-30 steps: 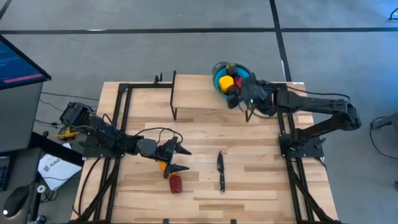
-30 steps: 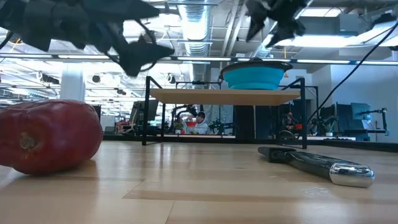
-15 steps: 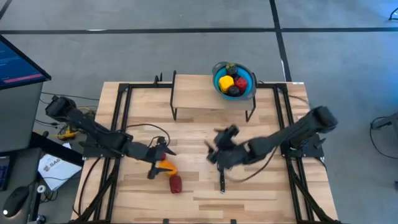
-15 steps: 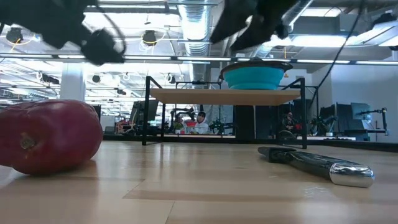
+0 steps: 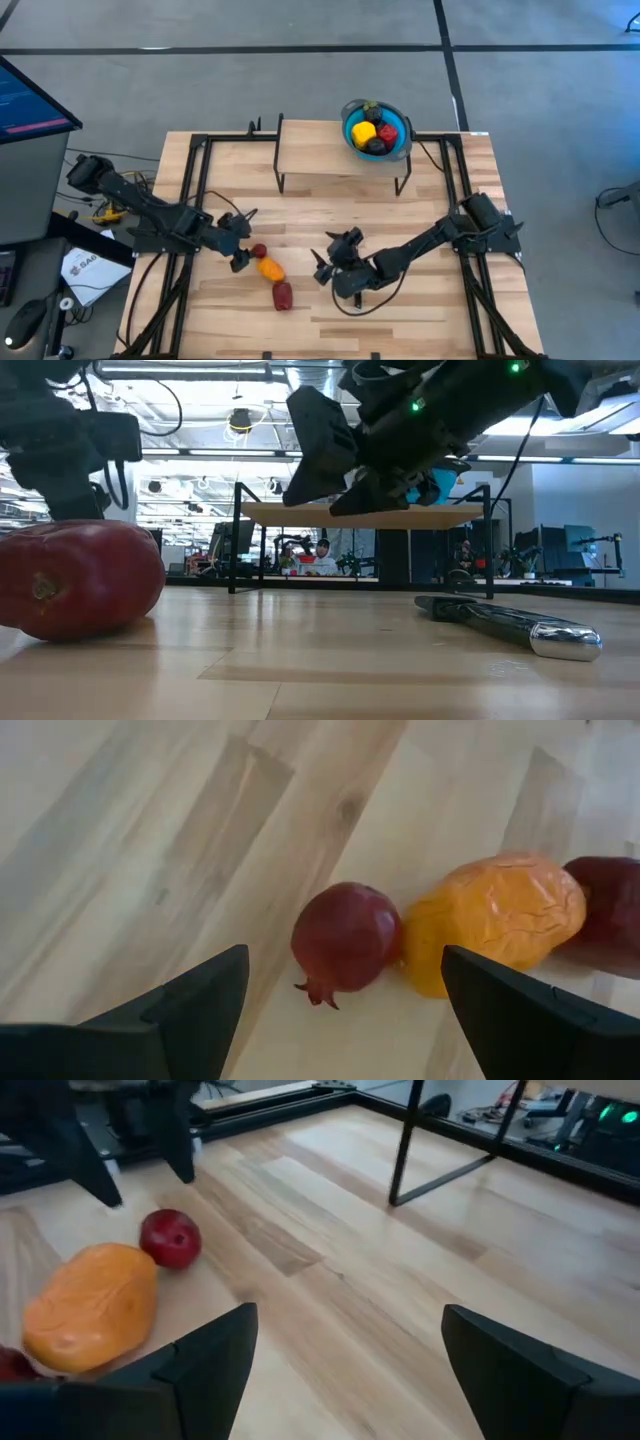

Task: Pick & Place Fruit
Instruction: Put the red pomegranate into the blue strainer bowl on the shelf

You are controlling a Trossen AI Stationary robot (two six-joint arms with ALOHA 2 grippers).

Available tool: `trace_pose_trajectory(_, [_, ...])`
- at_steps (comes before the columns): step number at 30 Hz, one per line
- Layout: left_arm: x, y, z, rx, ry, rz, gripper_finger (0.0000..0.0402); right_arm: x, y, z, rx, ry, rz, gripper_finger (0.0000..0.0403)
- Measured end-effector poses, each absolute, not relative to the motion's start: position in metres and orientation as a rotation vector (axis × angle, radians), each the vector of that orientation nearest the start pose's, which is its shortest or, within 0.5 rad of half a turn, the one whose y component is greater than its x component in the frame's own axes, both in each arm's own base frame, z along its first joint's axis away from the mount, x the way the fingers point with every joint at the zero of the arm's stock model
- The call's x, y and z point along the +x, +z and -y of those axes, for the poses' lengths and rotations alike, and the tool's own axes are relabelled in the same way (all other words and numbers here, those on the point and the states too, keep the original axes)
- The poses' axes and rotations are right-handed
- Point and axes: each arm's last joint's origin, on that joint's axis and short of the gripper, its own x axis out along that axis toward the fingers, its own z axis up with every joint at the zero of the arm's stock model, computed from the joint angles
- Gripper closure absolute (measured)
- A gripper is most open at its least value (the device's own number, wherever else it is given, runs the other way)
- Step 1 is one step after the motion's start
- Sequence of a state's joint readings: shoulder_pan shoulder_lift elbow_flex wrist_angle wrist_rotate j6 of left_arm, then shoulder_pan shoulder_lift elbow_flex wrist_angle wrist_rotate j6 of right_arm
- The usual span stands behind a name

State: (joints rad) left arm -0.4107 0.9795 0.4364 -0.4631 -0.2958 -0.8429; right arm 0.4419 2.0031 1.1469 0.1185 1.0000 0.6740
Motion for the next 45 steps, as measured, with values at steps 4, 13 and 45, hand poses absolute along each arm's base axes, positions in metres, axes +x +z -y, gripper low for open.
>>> trace_pose_trajectory(4, [0.157, 0.151, 0.059, -0.438, 0.286, -0.904, 0.0078, 0.371, 0.142, -0.149, 0.15, -0.682, -0.345, 0.0093])
trace_pose_trajectory(13, [0.17, 0.129, 0.055, -0.482, 0.277, -0.843, 0.0115, 0.37, 0.142, -0.148, 0.141, -0.695, -0.339, 0.0093])
trace_pose_trajectory(45, [0.217, 0.175, 0.031, -0.82, 0.103, -0.243, 0.0212, 0.407, 0.121, -0.177, -0.192, -0.704, -0.132, 0.0093])
